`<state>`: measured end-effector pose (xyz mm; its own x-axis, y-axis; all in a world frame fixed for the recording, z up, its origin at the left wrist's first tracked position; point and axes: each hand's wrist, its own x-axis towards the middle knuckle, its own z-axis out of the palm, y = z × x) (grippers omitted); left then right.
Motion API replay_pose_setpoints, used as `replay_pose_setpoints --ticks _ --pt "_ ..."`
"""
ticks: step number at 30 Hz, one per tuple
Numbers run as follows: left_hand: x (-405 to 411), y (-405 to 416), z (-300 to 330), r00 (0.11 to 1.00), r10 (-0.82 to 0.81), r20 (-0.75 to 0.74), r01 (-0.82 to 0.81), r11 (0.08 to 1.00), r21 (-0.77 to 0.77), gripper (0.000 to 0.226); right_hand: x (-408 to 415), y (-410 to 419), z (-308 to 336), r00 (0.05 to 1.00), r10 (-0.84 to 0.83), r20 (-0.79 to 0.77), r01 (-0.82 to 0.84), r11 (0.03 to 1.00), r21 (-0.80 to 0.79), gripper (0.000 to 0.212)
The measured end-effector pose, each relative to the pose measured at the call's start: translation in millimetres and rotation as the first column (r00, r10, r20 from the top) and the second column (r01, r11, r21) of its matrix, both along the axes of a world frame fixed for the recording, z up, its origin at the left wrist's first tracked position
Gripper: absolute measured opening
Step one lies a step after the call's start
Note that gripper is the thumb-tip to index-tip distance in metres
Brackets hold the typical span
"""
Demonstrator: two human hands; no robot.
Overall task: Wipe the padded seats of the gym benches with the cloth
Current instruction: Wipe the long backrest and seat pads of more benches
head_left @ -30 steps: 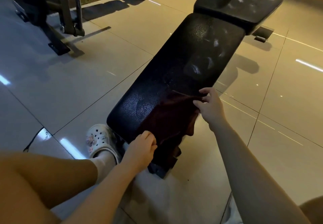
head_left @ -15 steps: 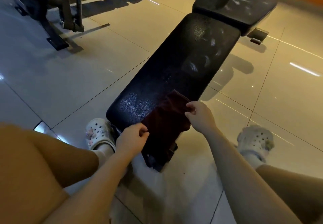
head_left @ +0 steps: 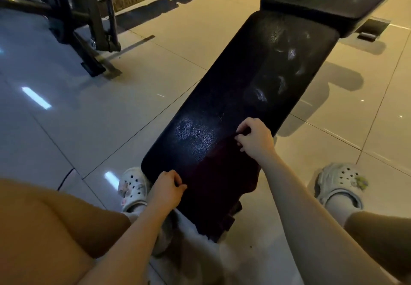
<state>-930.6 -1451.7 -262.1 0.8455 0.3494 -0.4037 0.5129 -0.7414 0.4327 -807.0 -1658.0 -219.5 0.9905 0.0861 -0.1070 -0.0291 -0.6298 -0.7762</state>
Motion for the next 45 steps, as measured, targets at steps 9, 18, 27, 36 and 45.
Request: replay_pose_setpoints --ticks 9,18,27,36,45 --pt "10 -22 76 0.981 -0.005 0.195 0.024 0.995 -0.094 0.025 -38 -70 79 0.994 -0.110 0.017 0.085 0.850 0.519 0.028" --pt "15 -59 97 0.827 0.009 0.562 0.007 1.000 -0.027 0.007 -55 -113 101 0.935 -0.297 0.195 0.196 0.889 0.413 0.024" --pt "86 -73 119 0.663 0.148 0.734 0.027 0.975 -0.221 0.012 -56 -122 69 0.871 -0.488 -0.049 0.462 0.782 0.418 0.018" --pt "201 -155 60 0.780 -0.073 0.621 0.195 0.972 -0.131 0.032 -21 -130 31 0.725 -0.678 -0.124 0.666 0.643 0.379 0.023" --pt "208 -181 6 0.744 -0.515 0.425 0.336 0.839 0.428 0.066 22 -156 1 0.635 -0.738 -0.228 0.750 0.517 0.413 0.022"
